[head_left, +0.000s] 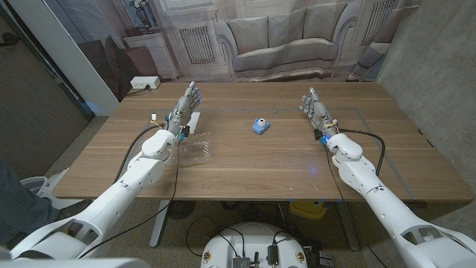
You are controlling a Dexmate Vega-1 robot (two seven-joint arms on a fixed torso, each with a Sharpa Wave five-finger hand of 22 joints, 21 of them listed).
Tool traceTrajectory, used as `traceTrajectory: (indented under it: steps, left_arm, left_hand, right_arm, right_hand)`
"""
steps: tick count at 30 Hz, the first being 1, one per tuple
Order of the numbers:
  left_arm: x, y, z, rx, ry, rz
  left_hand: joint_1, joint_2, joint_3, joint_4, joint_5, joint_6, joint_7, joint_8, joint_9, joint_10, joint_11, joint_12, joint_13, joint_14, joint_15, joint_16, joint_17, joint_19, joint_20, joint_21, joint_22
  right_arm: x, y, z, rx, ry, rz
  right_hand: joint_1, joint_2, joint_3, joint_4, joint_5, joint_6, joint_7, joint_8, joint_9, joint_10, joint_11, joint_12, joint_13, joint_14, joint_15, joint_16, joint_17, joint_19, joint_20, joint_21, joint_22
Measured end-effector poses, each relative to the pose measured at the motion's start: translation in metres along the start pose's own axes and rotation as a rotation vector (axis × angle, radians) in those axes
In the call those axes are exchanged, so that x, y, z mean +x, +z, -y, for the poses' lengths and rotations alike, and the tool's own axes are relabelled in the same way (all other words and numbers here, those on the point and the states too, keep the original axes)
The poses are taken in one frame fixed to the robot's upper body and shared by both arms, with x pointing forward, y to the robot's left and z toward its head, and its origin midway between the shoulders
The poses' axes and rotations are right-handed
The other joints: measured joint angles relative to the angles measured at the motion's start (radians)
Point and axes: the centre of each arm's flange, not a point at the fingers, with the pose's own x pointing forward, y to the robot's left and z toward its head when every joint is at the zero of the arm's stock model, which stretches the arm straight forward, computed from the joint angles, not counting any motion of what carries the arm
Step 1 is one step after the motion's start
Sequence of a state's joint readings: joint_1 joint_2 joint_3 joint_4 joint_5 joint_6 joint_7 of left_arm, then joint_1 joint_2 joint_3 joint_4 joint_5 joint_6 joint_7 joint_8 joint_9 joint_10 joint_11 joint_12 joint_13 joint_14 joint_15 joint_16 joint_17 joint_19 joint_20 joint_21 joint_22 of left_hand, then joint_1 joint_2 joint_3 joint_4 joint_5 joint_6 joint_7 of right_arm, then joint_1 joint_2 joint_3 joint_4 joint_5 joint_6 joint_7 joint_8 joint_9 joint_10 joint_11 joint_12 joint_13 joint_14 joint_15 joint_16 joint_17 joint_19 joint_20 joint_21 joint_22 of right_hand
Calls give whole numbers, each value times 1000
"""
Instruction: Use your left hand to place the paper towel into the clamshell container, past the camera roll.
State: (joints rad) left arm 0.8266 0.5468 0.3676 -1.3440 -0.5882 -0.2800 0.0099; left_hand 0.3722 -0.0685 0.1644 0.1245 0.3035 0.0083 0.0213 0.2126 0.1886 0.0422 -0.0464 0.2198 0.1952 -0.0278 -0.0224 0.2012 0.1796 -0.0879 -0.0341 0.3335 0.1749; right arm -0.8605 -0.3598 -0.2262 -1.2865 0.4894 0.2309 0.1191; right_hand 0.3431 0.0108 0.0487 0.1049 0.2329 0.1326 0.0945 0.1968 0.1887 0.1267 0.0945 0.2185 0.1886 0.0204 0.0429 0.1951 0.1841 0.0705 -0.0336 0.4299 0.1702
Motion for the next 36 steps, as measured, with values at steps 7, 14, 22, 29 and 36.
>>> traceTrajectory:
  steps: [7,14,22,29,36]
  left_arm:
    - [0,6,-6,45,10,4]
    - [0,9,-12,84,19,10]
    - [0,12,-20,145,41,21]
    - [1,16,-27,198,60,26]
    - [2,19,-33,243,74,27]
  left_hand:
    - [7,-1,-3,-3,0,14,2,4,0,18,3,0,0,16,0,0,0,8,0,-5,0]
    - [16,5,-3,-11,4,44,-7,9,0,52,-2,12,0,50,-4,8,0,47,0,-5,0]
    - [29,8,0,-17,10,67,-5,16,0,70,-9,15,-5,68,-10,8,0,63,2,-5,0]
    - [37,8,-4,-21,11,77,-9,15,0,82,-11,15,-5,77,-11,8,0,73,2,-5,0]
    - [46,7,-3,-23,15,89,-7,15,0,92,-9,15,-5,88,-12,8,0,84,-1,-5,0]
  right_arm:
    - [1,5,-2,-9,6,13]
    - [2,9,-3,-18,8,22]
    - [3,12,-5,-29,3,30]
    - [2,13,-7,-35,-8,26]
    - [2,13,-9,-39,-16,23]
  right_hand:
    - [0,0,0,0,0,0,0,0,0,0,0,0,0,0,0,0,0,0,0,-5,0]
    - [0,0,0,0,0,0,0,0,0,0,0,0,0,0,0,0,0,5,-5,-6,0]
    - [0,0,0,0,-1,4,-4,0,0,9,-2,0,-3,4,4,0,0,5,-5,-8,0]
    - [0,8,0,0,-1,12,-2,0,0,11,0,4,-3,11,4,0,0,15,-4,-12,0]
    - [0,8,0,0,-1,12,-2,0,0,11,0,4,-3,11,4,0,0,18,-7,-12,0]
